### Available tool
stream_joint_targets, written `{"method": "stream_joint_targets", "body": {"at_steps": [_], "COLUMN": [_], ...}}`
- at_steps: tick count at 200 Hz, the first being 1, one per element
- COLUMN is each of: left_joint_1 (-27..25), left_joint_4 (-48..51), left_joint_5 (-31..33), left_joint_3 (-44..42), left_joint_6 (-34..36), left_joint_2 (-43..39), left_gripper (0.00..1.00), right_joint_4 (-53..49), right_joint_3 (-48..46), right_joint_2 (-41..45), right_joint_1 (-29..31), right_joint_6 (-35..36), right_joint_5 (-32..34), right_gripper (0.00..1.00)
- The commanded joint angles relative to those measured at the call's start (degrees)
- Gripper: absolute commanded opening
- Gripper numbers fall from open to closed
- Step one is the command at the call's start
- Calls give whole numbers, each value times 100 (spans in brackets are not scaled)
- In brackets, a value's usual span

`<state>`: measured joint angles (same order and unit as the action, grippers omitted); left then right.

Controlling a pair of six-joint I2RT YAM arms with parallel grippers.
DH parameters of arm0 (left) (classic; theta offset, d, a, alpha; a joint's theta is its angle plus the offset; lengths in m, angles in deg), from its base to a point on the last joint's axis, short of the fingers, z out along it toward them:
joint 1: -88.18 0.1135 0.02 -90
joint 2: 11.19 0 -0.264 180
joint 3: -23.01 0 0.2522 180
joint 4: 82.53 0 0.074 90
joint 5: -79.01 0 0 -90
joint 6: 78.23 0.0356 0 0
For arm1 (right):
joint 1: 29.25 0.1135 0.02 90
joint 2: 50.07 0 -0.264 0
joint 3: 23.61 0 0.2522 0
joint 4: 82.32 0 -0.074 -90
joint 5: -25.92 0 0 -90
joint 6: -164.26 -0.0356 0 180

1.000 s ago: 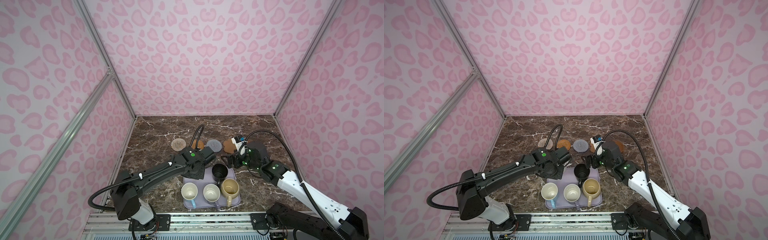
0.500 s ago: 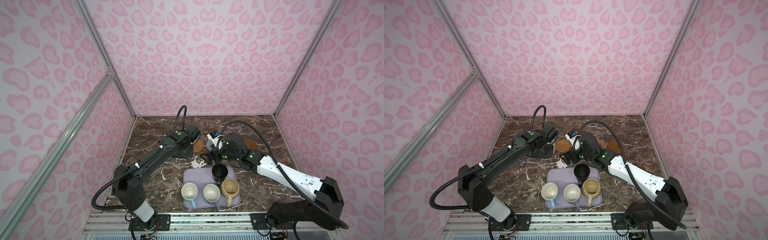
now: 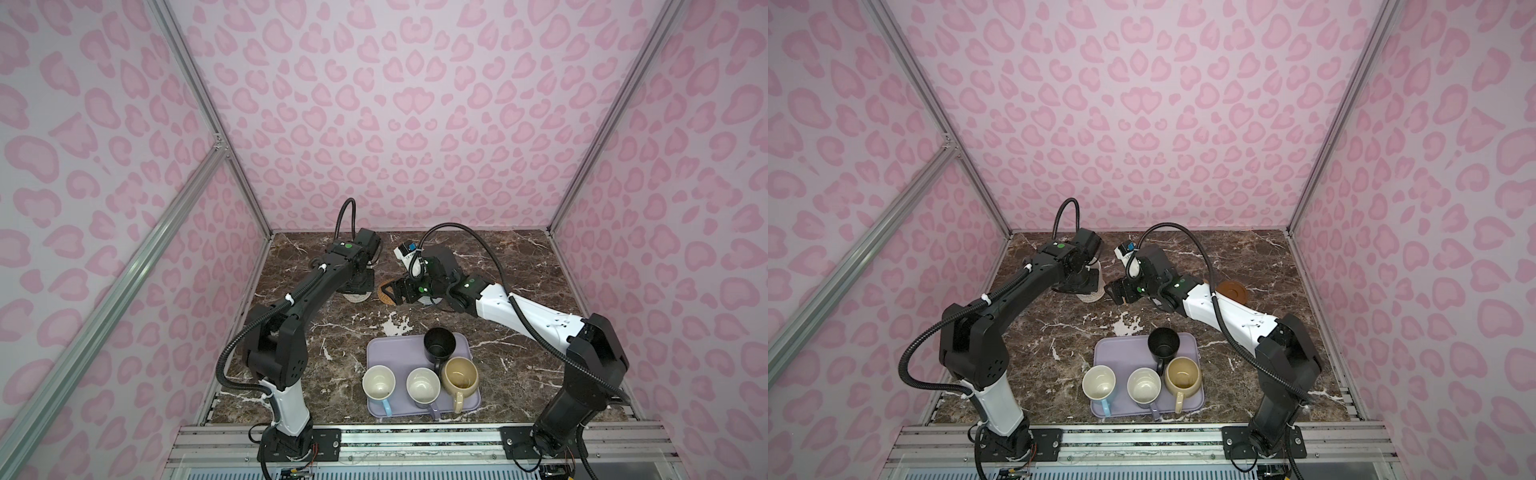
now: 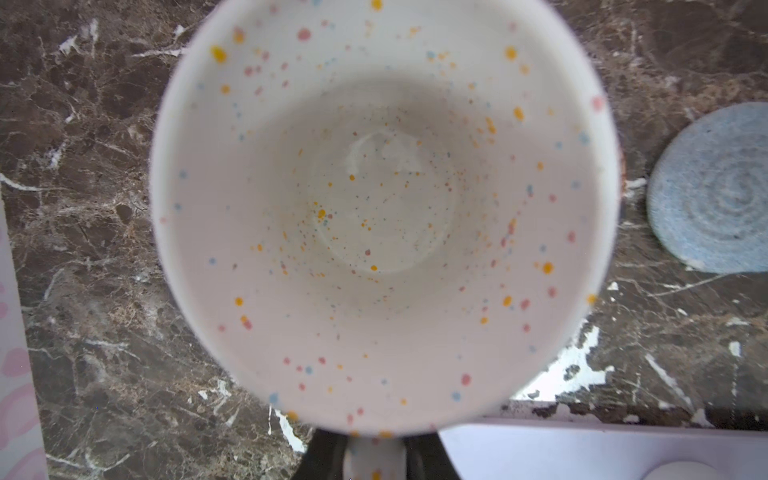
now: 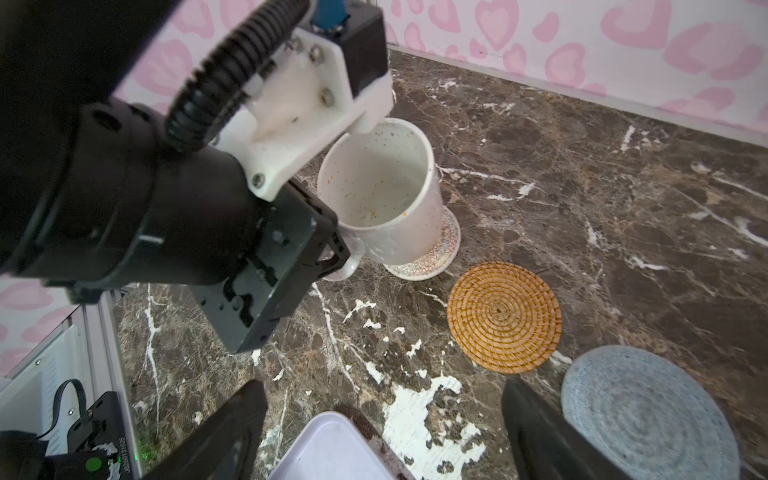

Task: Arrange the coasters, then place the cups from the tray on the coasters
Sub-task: 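Carry the speckled mug onto the multicolour coaster while the right gripper follows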

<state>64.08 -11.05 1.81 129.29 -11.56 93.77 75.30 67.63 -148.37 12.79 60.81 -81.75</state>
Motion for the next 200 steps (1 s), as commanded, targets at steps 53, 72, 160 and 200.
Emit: {"method": "stream_joint_targets", "body": {"at_steps": [53, 72, 160, 200], "left_joint_1": [290, 340, 373, 375], "left_joint_4": [-730, -700, -722, -682], "left_joint_5": [30, -39, -422, -376], "left_joint_3": [319, 327, 167, 73], "left_joint_6": [363, 308, 268, 252], "left_joint_2": [667, 743, 718, 753], "left_gripper": [3, 3, 3, 3], "right_joint_4": [-140, -124, -116, -111], "right_joint_3": [192, 141, -15, -56], "right_joint_2": [-533, -550, -487, -488], "right_joint_1": [-178, -196, -214, -214], "right_joint_6": [-237, -271, -271, -285], "right_joint_5": [-194, -158, -79, -83], "right_gripper": [91, 91, 91, 91]}}
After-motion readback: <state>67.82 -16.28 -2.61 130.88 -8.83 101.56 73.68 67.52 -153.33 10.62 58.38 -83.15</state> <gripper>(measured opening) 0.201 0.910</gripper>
